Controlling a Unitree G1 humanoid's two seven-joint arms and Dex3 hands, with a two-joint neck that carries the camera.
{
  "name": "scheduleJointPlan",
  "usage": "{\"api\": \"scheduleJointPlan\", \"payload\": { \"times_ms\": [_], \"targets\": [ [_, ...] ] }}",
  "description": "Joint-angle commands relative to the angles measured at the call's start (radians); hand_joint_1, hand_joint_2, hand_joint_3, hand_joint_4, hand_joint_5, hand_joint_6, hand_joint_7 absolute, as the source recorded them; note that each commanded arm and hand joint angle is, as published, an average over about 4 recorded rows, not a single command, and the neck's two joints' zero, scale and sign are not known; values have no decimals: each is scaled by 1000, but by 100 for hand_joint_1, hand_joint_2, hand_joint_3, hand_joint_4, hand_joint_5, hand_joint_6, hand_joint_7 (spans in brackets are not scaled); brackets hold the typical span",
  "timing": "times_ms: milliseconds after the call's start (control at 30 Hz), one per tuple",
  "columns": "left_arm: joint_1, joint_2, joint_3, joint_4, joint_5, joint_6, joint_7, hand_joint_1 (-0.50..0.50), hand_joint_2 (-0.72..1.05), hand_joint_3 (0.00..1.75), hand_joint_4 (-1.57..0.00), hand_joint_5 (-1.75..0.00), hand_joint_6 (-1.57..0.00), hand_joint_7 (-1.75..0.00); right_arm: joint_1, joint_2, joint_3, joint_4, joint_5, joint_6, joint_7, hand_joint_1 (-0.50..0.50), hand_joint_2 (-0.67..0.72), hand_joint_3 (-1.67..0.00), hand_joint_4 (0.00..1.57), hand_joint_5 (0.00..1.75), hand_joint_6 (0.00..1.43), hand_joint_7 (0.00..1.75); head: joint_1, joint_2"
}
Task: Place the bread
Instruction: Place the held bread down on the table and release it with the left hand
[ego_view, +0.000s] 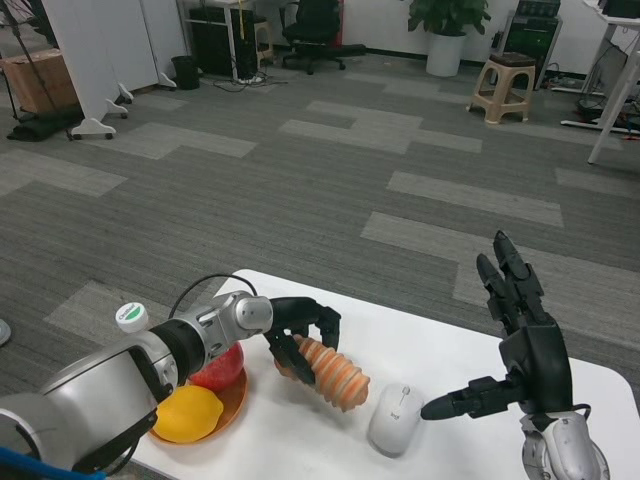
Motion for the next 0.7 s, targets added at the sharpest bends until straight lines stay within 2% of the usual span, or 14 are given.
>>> {"api": "scheduleJointPlan", "payload": {
  "times_ms": [33, 167, 233, 300, 367, 467, 567, 700],
  "targets": [
    [-23, 0, 9, 11, -8, 1, 9, -18, 105, 26, -2, -175, -37, -168, -7, 0, -3, 3, 9, -2, -4, -33, 8, 0, 0, 17, 0, 0, 0, 0],
    [-23, 0, 12, 14, -9, 2, 10, -19, 105, 17, 0, -175, -31, -168, -7, 0, -4, 3, 9, -2, -4, -33, 8, 0, 0, 17, 0, 0, 1, -2],
    [-23, 0, 14, 16, -11, 3, 10, -26, 105, 17, 0, -175, -29, -168, -7, 0, -4, 3, 9, -2, -4, -33, 9, 0, 0, 19, 0, 0, 1, -4],
    [-23, 0, 15, 17, -11, 3, 10, -39, 105, 15, 0, -175, -27, -166, -7, 0, -5, 3, 9, -2, -4, -33, 9, 0, 0, 17, 0, 0, 2, -3],
    [-23, 0, 16, 18, -14, 3, 10, -47, 105, 11, 0, -175, -25, -162, -7, 0, -5, 3, 9, -2, -4, -33, 8, 0, 0, 15, 0, 0, 2, -3],
    [-23, 1, 17, 19, -18, 3, 9, -50, 100, 9, 0, -175, -20, -157, -7, 0, -5, 3, 9, -2, -4, -33, 3, 0, 0, 19, 0, 0, 2, -4],
    [-21, 3, 15, 20, -25, 3, 6, -50, 80, 9, 0, -175, -10, -141, -7, 0, -5, 3, 9, -2, -4, -33, 3, 0, 0, 17, 0, 0, 3, -4],
    [-21, 4, 13, 22, -34, 2, 3, -50, 18, 9, 0, -175, -3, -127, -7, 0, -4, 3, 9, -2, -4, -33, 3, 0, 0, 19, 0, 0, 3, -4]
  ]
}}
